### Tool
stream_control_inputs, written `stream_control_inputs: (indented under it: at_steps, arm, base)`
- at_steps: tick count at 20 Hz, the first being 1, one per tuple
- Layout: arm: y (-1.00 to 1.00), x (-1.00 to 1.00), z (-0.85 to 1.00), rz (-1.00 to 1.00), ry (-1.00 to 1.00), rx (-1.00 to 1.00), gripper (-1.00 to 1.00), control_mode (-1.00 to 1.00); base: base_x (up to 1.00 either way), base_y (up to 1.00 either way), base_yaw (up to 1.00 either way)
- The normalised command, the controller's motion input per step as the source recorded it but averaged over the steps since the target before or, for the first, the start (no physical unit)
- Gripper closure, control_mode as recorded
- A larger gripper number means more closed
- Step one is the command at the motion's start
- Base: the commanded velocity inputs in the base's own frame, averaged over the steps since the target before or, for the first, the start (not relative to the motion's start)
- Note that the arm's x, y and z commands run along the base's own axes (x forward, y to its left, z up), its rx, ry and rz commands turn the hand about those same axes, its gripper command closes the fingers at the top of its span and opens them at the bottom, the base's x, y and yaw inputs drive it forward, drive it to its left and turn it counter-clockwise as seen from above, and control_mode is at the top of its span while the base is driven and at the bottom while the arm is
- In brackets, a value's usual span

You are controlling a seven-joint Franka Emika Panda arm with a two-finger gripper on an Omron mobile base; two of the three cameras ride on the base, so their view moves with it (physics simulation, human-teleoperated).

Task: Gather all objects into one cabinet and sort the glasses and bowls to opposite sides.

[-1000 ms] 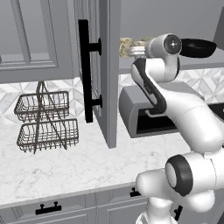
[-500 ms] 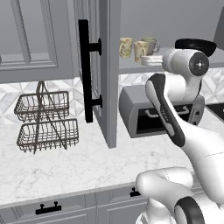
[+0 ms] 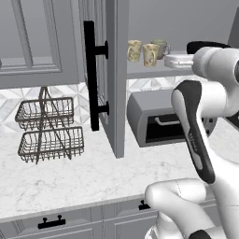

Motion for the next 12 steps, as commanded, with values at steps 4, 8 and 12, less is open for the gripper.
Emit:
stream_control_inputs:
  at_steps: [4,8,12]
  arm:
    - [0.0,-1.0,0.22,0.0,0.0,0.0,-1.0,-1.0]
    - [0.24,-1.0,0.0,0.0,0.02,-0.02,-1.0,-1.0]
    - [0.24,-1.0,0.0,0.0,0.01,0.0,-1.0,-1.0]
  base:
    - [0.0,0.0,0.0]
    - [0.0,0.0,0.0]
    - [0.0,0.0,0.0]
